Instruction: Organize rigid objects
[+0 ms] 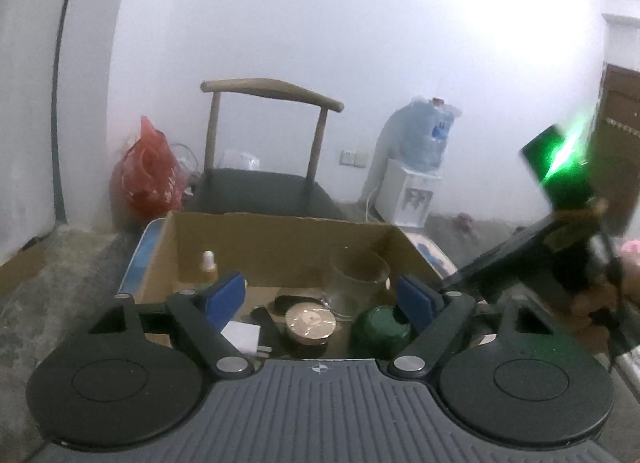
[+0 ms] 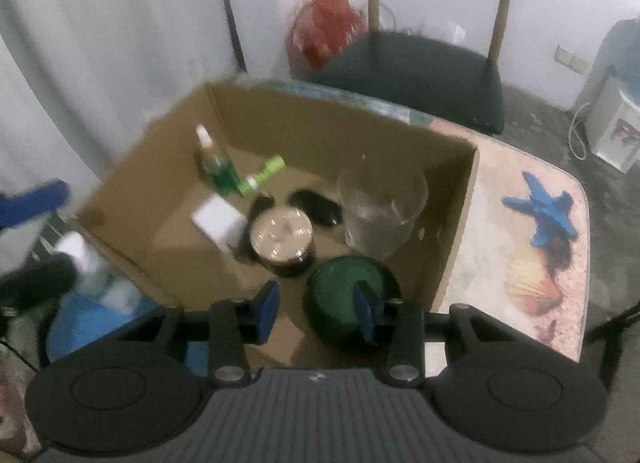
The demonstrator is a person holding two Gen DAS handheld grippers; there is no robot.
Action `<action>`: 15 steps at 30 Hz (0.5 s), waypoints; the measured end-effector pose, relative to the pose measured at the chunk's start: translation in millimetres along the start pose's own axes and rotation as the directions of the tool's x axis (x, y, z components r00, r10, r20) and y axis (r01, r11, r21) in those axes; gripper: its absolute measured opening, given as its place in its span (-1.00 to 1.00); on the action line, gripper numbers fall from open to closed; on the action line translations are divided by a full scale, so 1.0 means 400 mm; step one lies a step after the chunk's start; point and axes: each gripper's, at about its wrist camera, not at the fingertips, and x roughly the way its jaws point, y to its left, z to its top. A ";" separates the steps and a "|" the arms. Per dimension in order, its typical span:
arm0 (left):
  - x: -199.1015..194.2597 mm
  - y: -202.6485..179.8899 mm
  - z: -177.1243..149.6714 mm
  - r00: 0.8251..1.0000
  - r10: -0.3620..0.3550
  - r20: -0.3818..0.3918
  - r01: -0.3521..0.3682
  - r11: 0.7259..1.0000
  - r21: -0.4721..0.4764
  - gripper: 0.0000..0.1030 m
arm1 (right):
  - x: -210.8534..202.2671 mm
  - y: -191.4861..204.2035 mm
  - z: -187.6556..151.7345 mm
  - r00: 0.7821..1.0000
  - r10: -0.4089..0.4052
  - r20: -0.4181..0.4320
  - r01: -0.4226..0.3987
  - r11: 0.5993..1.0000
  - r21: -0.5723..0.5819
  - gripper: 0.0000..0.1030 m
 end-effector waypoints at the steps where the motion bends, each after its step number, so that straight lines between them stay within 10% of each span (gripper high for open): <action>1: -0.004 0.004 -0.001 1.000 -0.001 0.006 0.001 1.000 -0.004 0.63 | 0.015 0.009 0.007 0.999 -0.021 -0.029 0.021 1.000 -0.012 -0.17; 15: -0.028 0.077 -0.023 0.998 -0.052 0.027 0.053 0.996 -0.065 0.63 | 0.142 0.088 0.035 0.962 -0.173 -0.211 0.147 0.980 -0.134 -0.09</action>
